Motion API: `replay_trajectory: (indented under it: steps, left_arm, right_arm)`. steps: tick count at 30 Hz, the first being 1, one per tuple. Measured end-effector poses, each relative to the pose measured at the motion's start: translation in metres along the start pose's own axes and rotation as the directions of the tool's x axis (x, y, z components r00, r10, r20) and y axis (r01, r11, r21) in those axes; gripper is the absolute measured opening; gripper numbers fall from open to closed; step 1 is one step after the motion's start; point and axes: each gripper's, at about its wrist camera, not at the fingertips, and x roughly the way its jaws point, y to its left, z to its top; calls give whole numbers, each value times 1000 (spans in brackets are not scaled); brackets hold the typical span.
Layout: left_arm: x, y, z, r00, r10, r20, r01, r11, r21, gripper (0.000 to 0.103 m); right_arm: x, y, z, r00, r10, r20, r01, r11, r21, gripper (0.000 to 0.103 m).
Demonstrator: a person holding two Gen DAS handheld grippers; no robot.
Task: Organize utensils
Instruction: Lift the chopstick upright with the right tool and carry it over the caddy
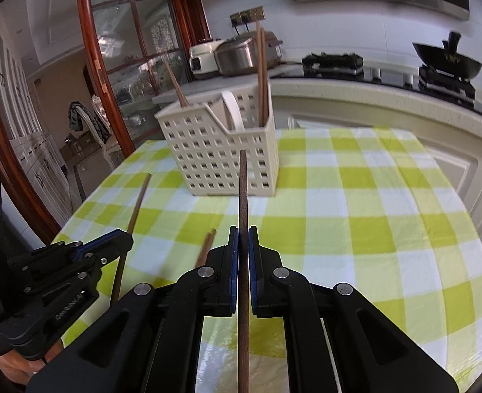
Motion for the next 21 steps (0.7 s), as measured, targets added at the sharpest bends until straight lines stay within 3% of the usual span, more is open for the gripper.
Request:
replay_trajectory:
  steps: [21]
  left_arm:
    - [-82,5,8,981,20,195,-24,999,21,6]
  right_arm:
    - [-52,34,13,992,14,127,-7,998,-63,6]
